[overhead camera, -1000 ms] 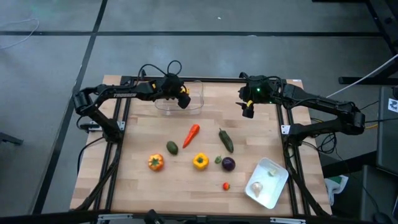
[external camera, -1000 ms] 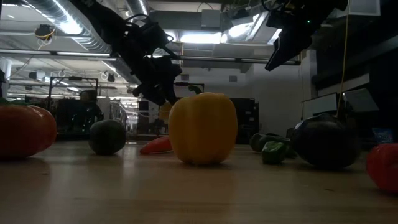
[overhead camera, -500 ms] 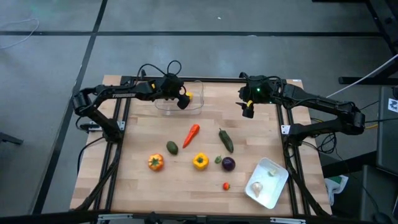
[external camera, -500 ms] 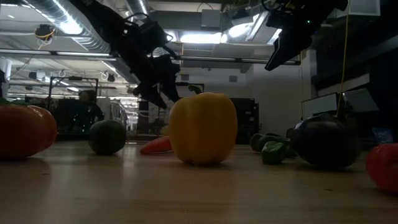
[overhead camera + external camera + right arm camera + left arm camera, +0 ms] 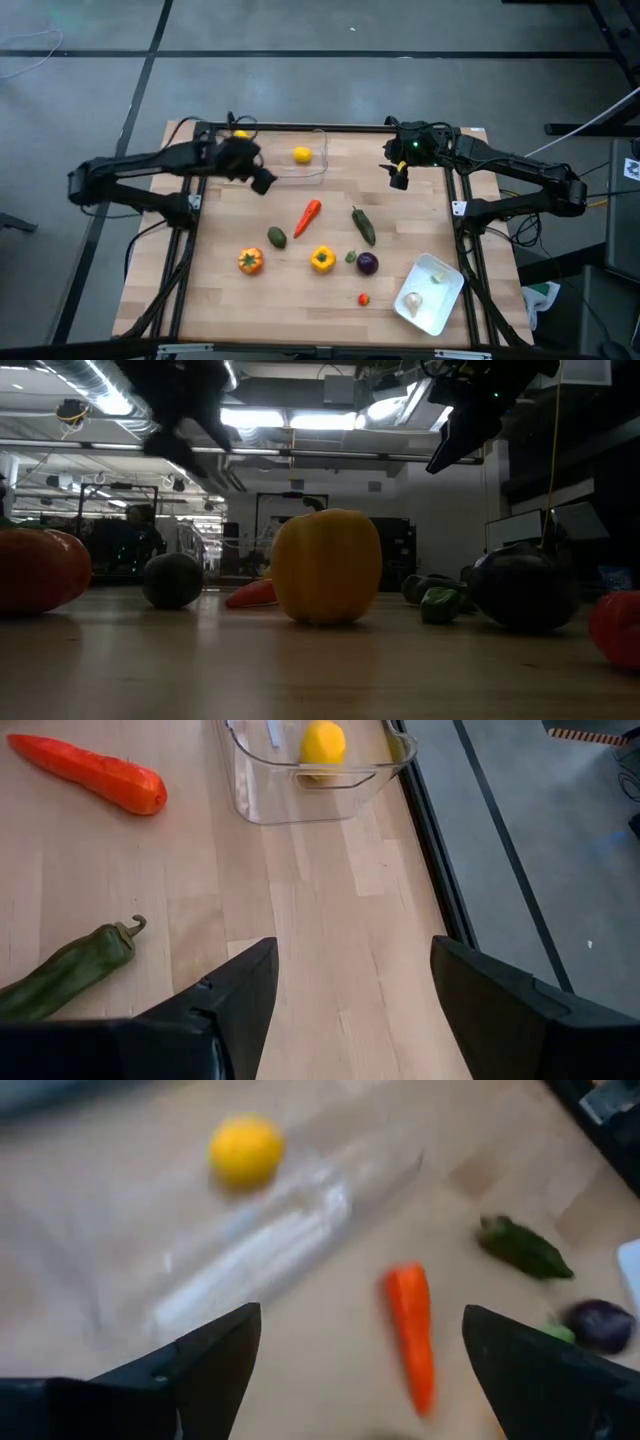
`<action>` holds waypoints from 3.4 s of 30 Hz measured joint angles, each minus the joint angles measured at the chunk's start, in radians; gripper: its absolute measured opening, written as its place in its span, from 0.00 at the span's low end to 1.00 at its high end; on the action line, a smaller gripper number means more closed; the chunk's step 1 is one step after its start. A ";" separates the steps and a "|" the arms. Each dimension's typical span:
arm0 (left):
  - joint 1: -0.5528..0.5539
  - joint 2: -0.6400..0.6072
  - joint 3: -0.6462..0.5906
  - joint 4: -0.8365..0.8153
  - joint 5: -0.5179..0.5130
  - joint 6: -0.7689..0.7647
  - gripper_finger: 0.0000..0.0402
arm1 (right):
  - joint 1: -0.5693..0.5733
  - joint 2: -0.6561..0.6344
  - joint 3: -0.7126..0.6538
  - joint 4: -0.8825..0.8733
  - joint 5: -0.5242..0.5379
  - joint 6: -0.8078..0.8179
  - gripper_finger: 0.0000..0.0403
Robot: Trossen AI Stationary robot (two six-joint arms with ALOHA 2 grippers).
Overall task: Sort produce into baskets
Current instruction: Put the orange tomato into the transparent bin
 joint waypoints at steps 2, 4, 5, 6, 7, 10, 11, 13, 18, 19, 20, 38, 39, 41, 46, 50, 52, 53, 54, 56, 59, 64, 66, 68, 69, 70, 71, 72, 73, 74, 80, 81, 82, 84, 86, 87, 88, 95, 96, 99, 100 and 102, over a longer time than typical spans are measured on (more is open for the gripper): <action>-0.065 -0.041 0.000 -0.097 -0.005 -0.179 0.85 | 0.000 0.000 0.000 0.000 0.000 0.000 0.64; -0.140 -0.067 0.000 -0.173 -0.006 -0.355 0.85 | 0.000 0.000 0.000 0.000 0.000 0.000 0.64; -0.179 -0.074 0.000 -0.206 0.000 -0.441 0.85 | 0.000 0.000 0.000 0.000 0.000 0.000 0.64; -0.218 -0.075 0.000 -0.235 0.016 -0.520 0.85 | 0.000 0.000 0.000 0.000 0.000 0.000 0.64; -0.257 -0.074 0.000 -0.262 0.031 -0.595 0.85 | 0.000 0.000 0.000 0.000 0.000 0.000 0.64; -0.368 -0.047 0.000 -0.308 0.084 -0.788 0.85 | 0.000 0.000 0.000 0.000 0.000 0.000 0.64; -0.403 -0.035 0.000 -0.310 0.103 -0.841 0.85 | 0.000 0.000 0.000 0.000 0.000 0.000 0.64; -0.464 -0.008 0.000 -0.305 0.135 -0.936 0.85 | 0.000 0.000 0.000 0.000 0.000 0.000 0.64; -0.595 0.071 0.000 -0.262 0.172 -1.195 0.85 | 0.000 0.000 0.000 0.000 0.000 0.000 0.64; -0.615 0.089 0.000 -0.247 0.174 -1.233 0.85 | 0.000 0.000 0.000 0.000 0.000 0.000 0.64; -0.635 0.109 0.000 -0.240 0.174 -1.264 0.85 | 0.000 0.000 0.000 0.000 0.000 0.000 0.64; -0.773 0.346 0.000 -0.091 0.165 -1.302 0.86 | 0.000 0.000 0.000 0.000 0.000 0.000 0.64; -0.774 0.346 0.000 -0.099 0.164 -1.302 0.88 | 0.000 0.000 0.000 0.000 0.000 0.000 0.64; -0.780 0.346 0.000 -0.106 0.157 -1.306 0.91 | 0.000 0.000 0.000 0.000 0.000 0.000 0.64; -0.799 0.346 0.000 -0.116 0.132 -1.346 0.98 | 0.000 0.000 0.000 0.000 0.000 0.000 0.64; -0.803 0.346 0.000 -0.124 0.100 -1.346 0.99 | 0.000 0.000 0.000 0.000 0.000 0.000 0.64; -0.800 0.347 0.000 -0.143 0.098 -1.346 0.99 | 0.000 0.000 0.000 0.000 0.000 0.000 0.64; -0.799 0.350 0.000 -0.152 0.097 -1.349 0.99 | 0.000 0.000 0.000 0.000 0.000 0.000 0.64; -0.797 0.354 0.000 -0.160 0.096 -1.351 0.99 | 0.000 0.000 0.000 0.000 0.000 0.000 0.64; -0.794 0.365 0.000 -0.158 0.091 -1.350 0.99 | 0.000 0.000 0.000 0.000 0.000 0.000 0.64; -0.794 0.393 0.000 -0.146 0.083 -1.350 0.99 | 0.000 0.000 0.000 0.000 0.000 0.000 0.64; -0.794 0.427 0.000 -0.143 0.080 -1.350 0.99 | 0.000 0.000 0.000 0.000 0.000 0.000 0.64; -0.794 0.438 0.000 -0.143 0.078 -1.350 0.99 | 0.000 0.000 0.000 0.000 0.000 0.000 0.64; -0.794 0.447 0.000 -0.143 0.072 -1.357 0.99 | 0.000 0.000 0.000 0.000 0.000 0.000 0.64; -0.794 0.453 0.000 -0.143 0.072 -1.371 0.99 | 0.000 0.000 0.000 0.000 0.000 0.000 0.64; -0.794 0.460 0.000 -0.144 0.072 -1.386 0.99 | 0.000 0.000 0.000 0.000 0.000 0.000 0.64; -0.794 0.469 0.000 -0.143 0.072 -1.399 0.99 | 0.000 0.000 0.000 0.000 0.000 0.000 0.64; -0.794 0.476 0.000 -0.142 0.072 -1.406 0.99 | 0.000 0.000 0.000 0.000 0.000 0.000 0.64; -0.794 0.481 0.000 -0.142 0.072 -1.410 0.99 | 0.000 0.000 0.000 0.000 0.000 0.000 0.64; -0.794 0.486 0.000 -0.140 0.072 -1.411 0.99 | 0.000 0.000 0.000 0.000 0.000 0.000 0.64; -0.792 0.492 0.000 -0.135 0.063 -1.376 0.99 | 0.000 0.000 0.000 0.000 0.000 0.000 0.64; -0.790 0.492 0.000 -0.135 0.061 -1.373 0.99 | 0.000 0.000 0.000 0.000 0.000 0.000 0.64; -0.788 0.492 0.000 -0.135 0.060 -1.374 0.99 | 0.000 0.000 0.000 0.000 0.000 0.000 0.64; -0.782 0.494 0.000 -0.135 0.059 -1.391 0.99 | 0.000 0.000 0.000 0.000 0.000 0.000 0.64; -0.781 0.504 0.000 -0.136 0.058 -1.397 0.99 | 0.000 0.000 0.000 0.000 0.000 0.000 0.64; -0.781 0.512 0.000 -0.137 0.058 -1.393 0.99 | 0.000 0.000 0.000 0.000 0.000 0.000 0.64; -0.781 0.521 0.000 -0.137 0.058 -1.380 0.99 | 0.000 0.000 0.000 0.000 0.000 0.000 0.64; -0.770 0.564 0.000 -0.135 0.088 -1.317 0.98 | 0.000 0.000 0.000 0.000 0.000 0.000 0.64; -0.768 0.564 0.000 -0.123 0.093 -1.298 0.98 | 0.000 0.000 0.000 0.000 0.000 0.000 0.64; -0.758 0.563 0.000 -0.095 0.111 -1.246 0.92 | 0.000 0.000 0.000 0.000 0.000 0.000 0.64; -0.753 0.563 0.000 -0.085 0.114 -1.228 0.90 | 0.000 0.000 0.000 0.000 0.000 0.000 0.64; -0.743 0.563 0.000 -0.069 0.117 -1.195 0.86 | 0.000 0.000 0.000 0.000 0.000 0.000 0.64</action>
